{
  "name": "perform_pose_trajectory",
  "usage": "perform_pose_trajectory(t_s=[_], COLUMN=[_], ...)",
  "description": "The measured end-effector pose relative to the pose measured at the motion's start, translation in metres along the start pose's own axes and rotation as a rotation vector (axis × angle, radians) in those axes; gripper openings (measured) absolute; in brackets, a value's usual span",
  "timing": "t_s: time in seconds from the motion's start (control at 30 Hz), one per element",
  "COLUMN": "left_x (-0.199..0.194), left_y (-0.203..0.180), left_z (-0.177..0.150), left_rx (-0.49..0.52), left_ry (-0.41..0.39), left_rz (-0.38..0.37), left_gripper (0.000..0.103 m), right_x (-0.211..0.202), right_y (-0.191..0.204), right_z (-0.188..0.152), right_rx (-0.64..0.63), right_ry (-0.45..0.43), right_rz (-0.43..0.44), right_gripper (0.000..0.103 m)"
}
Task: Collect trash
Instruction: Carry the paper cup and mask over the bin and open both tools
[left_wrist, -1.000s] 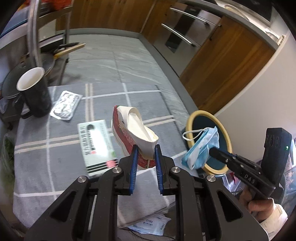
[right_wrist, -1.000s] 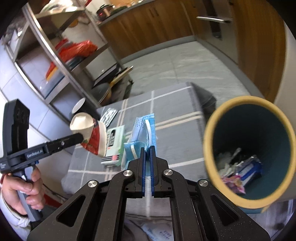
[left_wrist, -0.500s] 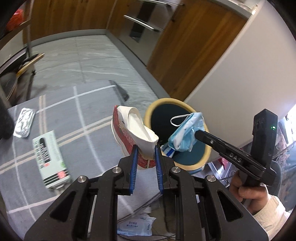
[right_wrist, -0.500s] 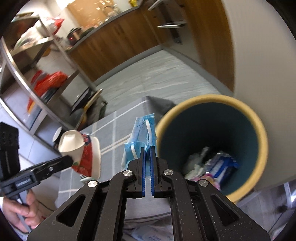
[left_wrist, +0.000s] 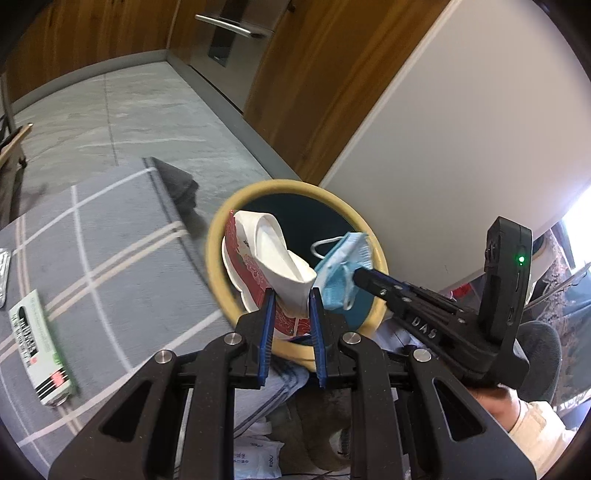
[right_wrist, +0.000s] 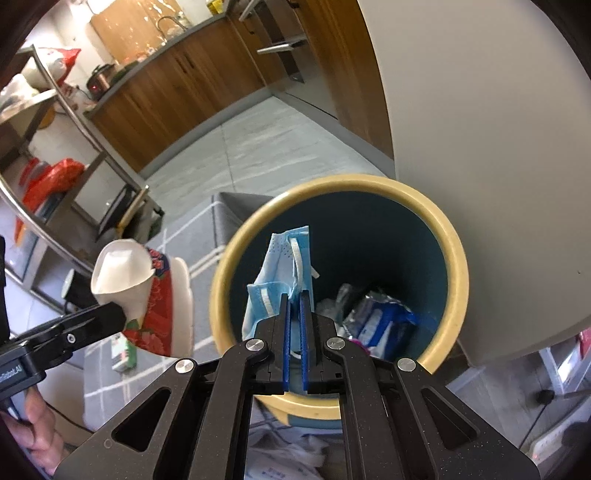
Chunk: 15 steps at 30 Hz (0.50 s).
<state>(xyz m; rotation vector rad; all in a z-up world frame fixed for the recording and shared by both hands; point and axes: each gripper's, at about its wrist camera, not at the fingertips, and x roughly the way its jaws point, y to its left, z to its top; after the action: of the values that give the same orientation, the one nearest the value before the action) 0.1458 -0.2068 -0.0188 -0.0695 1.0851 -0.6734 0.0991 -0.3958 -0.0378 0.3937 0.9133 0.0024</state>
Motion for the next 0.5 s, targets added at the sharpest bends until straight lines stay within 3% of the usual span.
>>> perform_pose_trajectory(t_s=[0.13, 0.2, 0.3, 0.5], left_x=[0.023, 0.034, 0.046, 0.069], left_y=[-0.007, -0.008, -0.010, -0.015], left_z=[0.004, 0.004, 0.004, 0.003], left_rx=[0.013, 0.015, 0.020, 0.028], left_ry=[0.028, 0.045, 0.065, 0.098], left_rz=[-0.001, 0.006, 0.015, 0.023], left_gripper=[0.018, 0.018, 0.018, 0.018], right_x=[0.007, 0.008, 0.006, -0.003], right_y=[-0.003, -0.008, -0.014, -0.019], right_z=[-0.001, -0.001, 0.001, 0.004], right_rx=[0.002, 0.014, 0.036, 0.069], right_ry=[0.022, 0.032, 0.021, -0.013], right_rz=[-0.026, -0.032, -0.037, -0.023], right_gripper=[0.007, 0.024, 0.039, 0.041])
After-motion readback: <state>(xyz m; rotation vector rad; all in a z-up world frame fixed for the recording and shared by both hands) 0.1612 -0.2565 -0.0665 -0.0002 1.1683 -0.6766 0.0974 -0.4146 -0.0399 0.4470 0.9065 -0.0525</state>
